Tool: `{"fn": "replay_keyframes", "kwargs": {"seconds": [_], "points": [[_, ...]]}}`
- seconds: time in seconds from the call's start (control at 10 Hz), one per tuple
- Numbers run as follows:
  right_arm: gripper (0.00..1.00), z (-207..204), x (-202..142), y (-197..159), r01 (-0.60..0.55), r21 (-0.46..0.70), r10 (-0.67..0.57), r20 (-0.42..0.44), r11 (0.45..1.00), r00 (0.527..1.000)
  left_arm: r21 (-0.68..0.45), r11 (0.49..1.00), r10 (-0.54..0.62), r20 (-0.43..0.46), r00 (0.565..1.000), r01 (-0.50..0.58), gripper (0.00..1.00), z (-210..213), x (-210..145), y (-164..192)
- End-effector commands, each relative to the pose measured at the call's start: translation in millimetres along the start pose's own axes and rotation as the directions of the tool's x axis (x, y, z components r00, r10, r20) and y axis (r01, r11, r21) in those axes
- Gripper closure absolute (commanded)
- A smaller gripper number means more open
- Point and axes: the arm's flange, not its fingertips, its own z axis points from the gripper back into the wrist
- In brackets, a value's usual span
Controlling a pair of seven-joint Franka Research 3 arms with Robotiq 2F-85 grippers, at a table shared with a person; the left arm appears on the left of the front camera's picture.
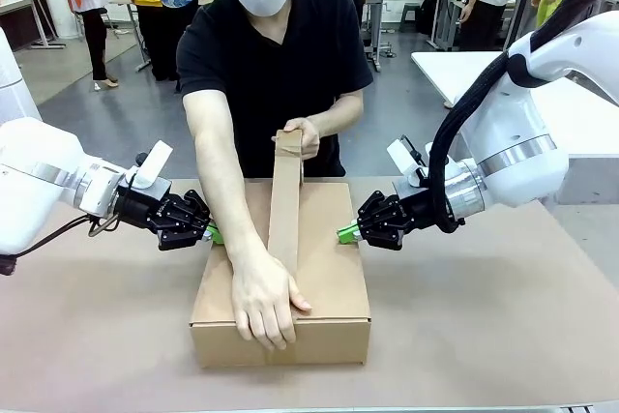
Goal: Wrap the clocks to prevent damage.
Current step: After the human seals the box with tape, release both hands from the side flaps of the Package Box.
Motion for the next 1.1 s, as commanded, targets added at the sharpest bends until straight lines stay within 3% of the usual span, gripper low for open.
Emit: {"fn": "replay_keyframes", "kwargs": {"seconds": [0.0,1.0], "points": [[0.99,-2.3,-2.9,1.6,0.013,-0.010,-0.013,0.005,1.000,1.000,-0.010,1.000,-0.007,-0.008,1.000,0.007,1.00,-0.4,-0.3,-0.6],[0.99,-2.3,-2.9,1.6,0.013,-0.010,-0.013,0.005,1.000,1.000,-0.010,1.000,-0.007,-0.008,1.000,0.007,1.00,-0.4,-0.3,-0.6]]}}
